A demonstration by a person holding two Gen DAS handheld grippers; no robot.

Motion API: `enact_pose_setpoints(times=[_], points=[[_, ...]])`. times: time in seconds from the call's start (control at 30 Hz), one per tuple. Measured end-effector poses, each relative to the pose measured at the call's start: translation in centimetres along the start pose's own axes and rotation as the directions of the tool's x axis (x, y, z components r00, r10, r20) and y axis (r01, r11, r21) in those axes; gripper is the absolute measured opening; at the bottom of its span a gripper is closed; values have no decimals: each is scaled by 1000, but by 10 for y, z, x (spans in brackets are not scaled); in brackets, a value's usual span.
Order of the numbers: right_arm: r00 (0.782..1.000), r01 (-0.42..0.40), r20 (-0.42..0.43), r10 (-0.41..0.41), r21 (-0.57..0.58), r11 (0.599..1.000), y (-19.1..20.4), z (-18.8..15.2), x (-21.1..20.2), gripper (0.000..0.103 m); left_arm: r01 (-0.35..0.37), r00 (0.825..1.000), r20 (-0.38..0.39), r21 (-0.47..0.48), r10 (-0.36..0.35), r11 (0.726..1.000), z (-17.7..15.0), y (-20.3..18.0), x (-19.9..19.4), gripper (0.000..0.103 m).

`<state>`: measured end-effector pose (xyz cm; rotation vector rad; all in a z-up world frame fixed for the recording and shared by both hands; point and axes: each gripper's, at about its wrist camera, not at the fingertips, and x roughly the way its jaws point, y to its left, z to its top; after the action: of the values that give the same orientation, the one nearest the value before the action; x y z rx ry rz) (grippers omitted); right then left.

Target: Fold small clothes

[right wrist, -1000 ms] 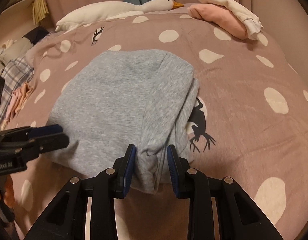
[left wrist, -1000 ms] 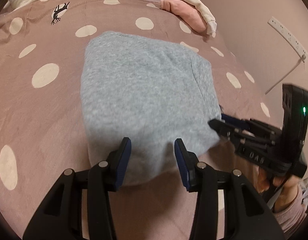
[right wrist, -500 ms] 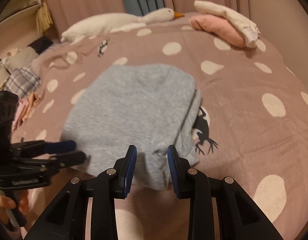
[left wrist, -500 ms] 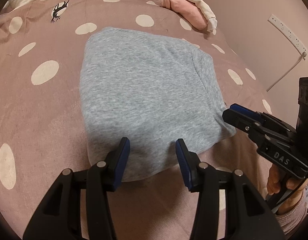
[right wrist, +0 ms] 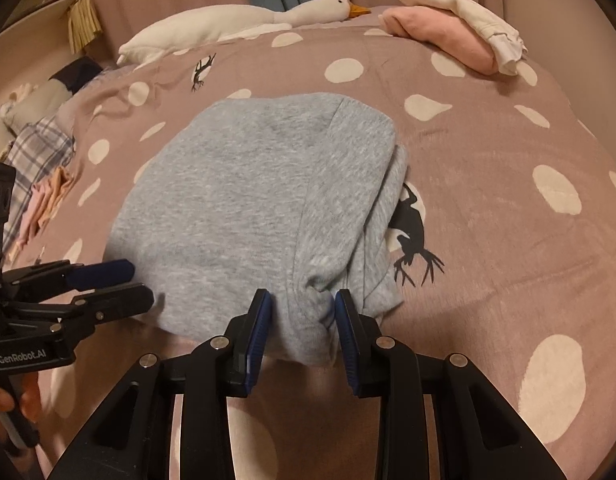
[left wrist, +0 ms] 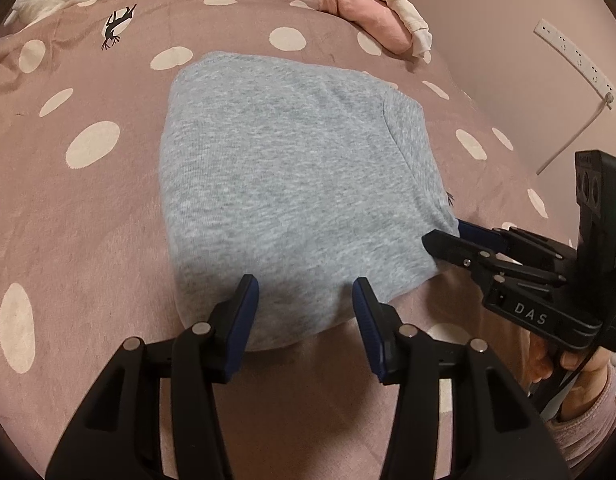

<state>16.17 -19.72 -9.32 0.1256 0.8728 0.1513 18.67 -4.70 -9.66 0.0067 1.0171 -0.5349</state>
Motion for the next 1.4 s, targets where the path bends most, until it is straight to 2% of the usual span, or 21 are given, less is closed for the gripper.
enact_pose_setpoints(times=[0.23,0.43,1.03,1.07,1.17,1.4], points=[[1000,1,-3,-1,5,1000,0,0,2,31,6,1000,-3,-19,-6,1000,1,1,2,50],[1000,-6,-5,7,14,1000,0,-1,2,31,-15,1000,-4,-12,15,1000,-4,-4,0,50],[999,-12,-33,14,51,999,-2,-10,-9,31,-55,998,-44,-86,51,995,-25,-1,-9,50],[999,-10,-35,12,51,999,-2,-11,-10,31,-58,997,-49,-92,53,994,-26,-1,-9,51],[999,-7,-43,9,51,999,-2,-13,-11,31,-95,994,-73,-117,86,989,-30,4,-5,63],[999,2,-48,0,61,998,-3,-20,-17,31,-105,994,-58,-149,98,983,-33,10,-12,63]])
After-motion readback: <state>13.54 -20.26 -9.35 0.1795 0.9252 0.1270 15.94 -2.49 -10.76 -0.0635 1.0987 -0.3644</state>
